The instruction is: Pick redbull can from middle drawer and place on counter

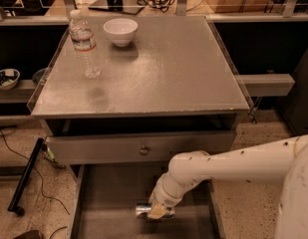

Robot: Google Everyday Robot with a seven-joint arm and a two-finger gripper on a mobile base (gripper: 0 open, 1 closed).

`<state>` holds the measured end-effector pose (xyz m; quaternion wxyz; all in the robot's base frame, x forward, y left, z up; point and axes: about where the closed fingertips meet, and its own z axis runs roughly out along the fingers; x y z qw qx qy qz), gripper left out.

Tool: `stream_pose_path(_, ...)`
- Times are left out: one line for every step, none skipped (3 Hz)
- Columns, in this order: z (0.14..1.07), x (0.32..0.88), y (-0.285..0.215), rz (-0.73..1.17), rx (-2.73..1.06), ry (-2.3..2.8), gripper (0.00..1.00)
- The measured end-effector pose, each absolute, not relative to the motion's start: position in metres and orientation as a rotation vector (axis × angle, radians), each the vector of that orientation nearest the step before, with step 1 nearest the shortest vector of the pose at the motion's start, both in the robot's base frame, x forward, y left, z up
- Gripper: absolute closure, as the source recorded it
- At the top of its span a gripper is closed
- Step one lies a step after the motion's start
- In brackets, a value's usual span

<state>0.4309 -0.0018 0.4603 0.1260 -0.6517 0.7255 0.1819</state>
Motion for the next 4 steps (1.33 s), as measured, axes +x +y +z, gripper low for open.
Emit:
stream_pose_path(0.492,0.425,-0.013,0.447,-1.910,2.140,1.00)
stream_pose_path(0.540,0.418,-0.027,0.389,-1.885,2.166,1.00)
stream_pose_path(0.540,0.418,-0.028,0.389,-1.885,2.166,1.00)
stream_pose_path(0.542,0.426,-0.034,0.408,-1.856,2.172,1.00)
